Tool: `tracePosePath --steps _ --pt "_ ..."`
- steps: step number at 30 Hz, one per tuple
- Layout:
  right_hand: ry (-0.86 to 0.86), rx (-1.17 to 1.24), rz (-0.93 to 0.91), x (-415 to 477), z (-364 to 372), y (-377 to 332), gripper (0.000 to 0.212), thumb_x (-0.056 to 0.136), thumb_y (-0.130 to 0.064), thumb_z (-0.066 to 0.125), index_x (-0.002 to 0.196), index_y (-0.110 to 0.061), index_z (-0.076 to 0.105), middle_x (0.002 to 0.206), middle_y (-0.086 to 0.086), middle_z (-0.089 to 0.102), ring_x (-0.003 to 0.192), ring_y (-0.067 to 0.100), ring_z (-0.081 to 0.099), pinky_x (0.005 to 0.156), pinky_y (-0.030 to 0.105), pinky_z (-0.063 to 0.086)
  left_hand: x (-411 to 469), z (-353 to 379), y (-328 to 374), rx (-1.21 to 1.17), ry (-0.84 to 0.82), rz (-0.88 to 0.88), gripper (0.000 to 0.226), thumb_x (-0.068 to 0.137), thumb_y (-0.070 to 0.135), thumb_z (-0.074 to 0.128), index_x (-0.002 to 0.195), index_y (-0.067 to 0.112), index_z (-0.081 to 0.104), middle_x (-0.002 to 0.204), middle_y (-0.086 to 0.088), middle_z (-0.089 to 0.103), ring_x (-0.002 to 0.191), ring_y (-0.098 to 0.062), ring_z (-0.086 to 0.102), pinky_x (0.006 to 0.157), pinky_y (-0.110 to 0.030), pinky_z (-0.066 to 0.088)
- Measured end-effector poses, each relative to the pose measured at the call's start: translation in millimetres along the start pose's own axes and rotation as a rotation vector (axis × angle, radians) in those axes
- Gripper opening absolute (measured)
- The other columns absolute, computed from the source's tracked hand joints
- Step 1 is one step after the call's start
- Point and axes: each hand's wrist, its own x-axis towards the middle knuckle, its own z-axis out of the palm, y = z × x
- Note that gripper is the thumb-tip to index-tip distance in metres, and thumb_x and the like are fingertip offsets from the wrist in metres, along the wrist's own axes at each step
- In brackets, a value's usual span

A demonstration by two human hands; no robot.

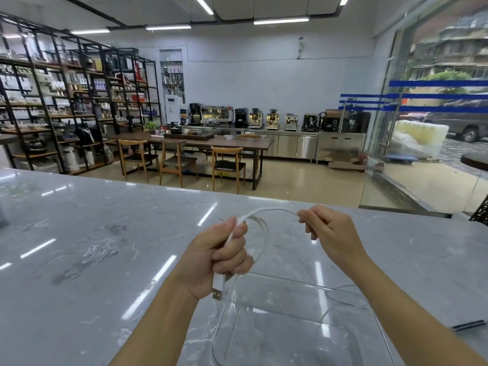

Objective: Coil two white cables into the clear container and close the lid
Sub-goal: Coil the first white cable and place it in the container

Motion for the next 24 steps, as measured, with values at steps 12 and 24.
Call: tracePosePath --steps 12,24 --pt "-0.26 0.266 0.128 -13.5 0.6 -15.2 0.044 0.063 -0.042 0.073 0.101 -0.032 0.054 0.103 -0.006 0.063 0.096 0.002 0.059 0.086 0.023 0.046 -1.2 -2.0 19.0 -0.392 -0.184 0.155 0.049 0.101 0.031 0.013 0.098 0.0 0.052 0.059 -0.004 0.038 0.05 -0.017 0.034 0.059 -0.028 0.031" --pt "0.099 0.245 0.042 -15.1 11.9 15.9 0.024 0.075 0.001 0.071 0.071 -0.018 0.058 0.065 -0.002 0.061 0.053 0.01 0.056 0.052 0.011 0.044 -13.1 -1.4 36.2 -0.522 -0.069 0.3 0.051 0.1 0.028 0.01 0.096 -0.001 0.052 0.057 -0.004 0.037 0.049 -0.017 0.034 0.057 -0.026 0.028"
